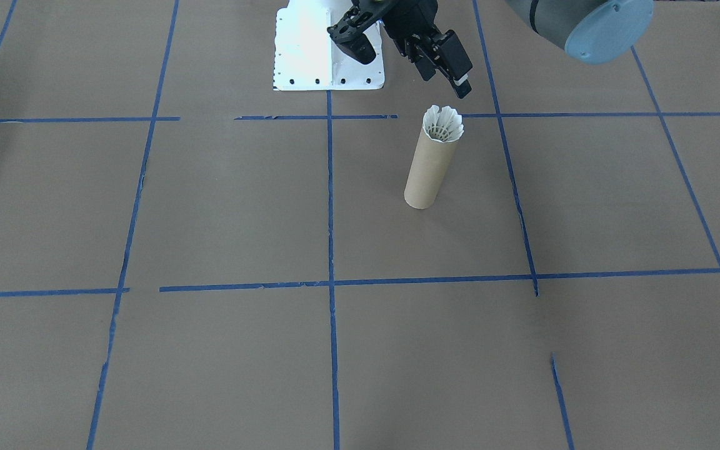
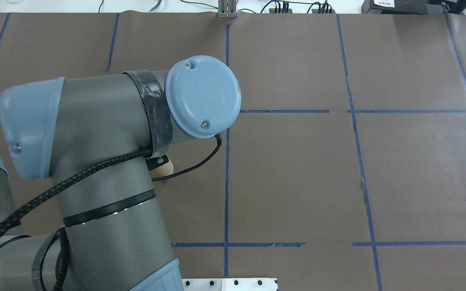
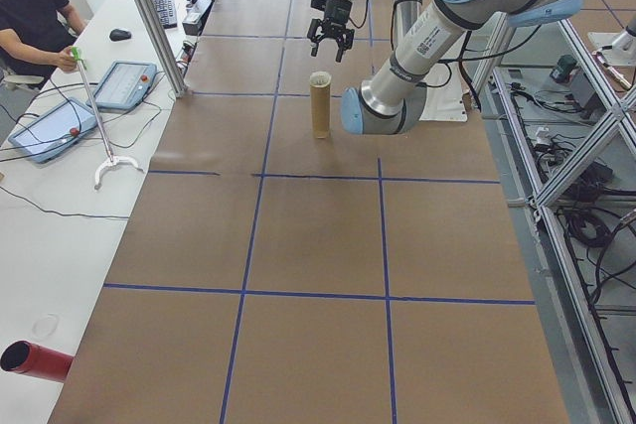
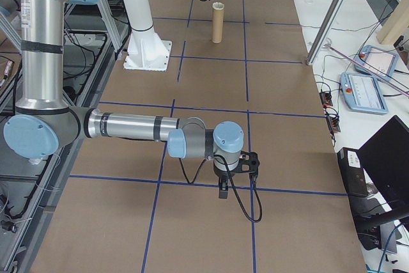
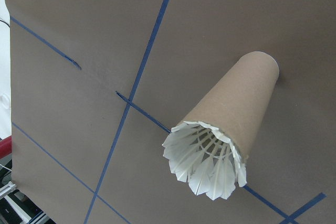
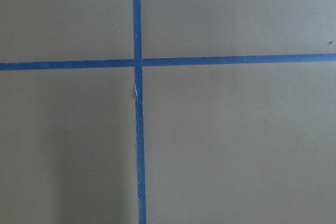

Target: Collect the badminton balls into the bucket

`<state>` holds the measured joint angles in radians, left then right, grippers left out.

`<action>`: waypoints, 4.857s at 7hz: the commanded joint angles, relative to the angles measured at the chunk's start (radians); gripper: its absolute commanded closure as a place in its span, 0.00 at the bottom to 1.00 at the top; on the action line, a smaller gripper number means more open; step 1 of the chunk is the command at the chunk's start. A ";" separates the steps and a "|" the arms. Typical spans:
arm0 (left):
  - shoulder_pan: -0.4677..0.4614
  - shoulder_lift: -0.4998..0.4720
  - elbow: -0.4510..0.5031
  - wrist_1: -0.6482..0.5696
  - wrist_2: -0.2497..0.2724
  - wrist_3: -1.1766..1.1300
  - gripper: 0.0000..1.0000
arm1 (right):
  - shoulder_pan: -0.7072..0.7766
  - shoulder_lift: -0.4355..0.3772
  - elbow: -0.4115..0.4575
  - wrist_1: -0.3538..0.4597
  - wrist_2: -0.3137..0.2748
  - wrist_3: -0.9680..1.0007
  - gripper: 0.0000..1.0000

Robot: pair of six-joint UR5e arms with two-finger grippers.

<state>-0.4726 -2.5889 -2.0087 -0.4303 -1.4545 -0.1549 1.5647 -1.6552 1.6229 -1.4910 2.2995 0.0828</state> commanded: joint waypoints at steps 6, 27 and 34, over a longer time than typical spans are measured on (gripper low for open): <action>-0.422 0.338 0.027 -0.704 -0.344 -0.095 0.00 | 0.000 0.000 0.000 0.000 0.000 0.000 0.00; -1.048 1.044 0.446 -1.293 -0.843 0.147 0.00 | 0.000 0.000 0.000 0.000 0.000 0.000 0.00; -1.054 1.041 0.392 -1.127 -0.851 0.147 0.00 | 0.000 0.000 0.000 0.000 0.000 0.000 0.00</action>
<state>-1.5262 -1.5478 -1.6170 -1.5588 -2.3055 -0.0077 1.5647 -1.6552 1.6230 -1.4910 2.2994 0.0828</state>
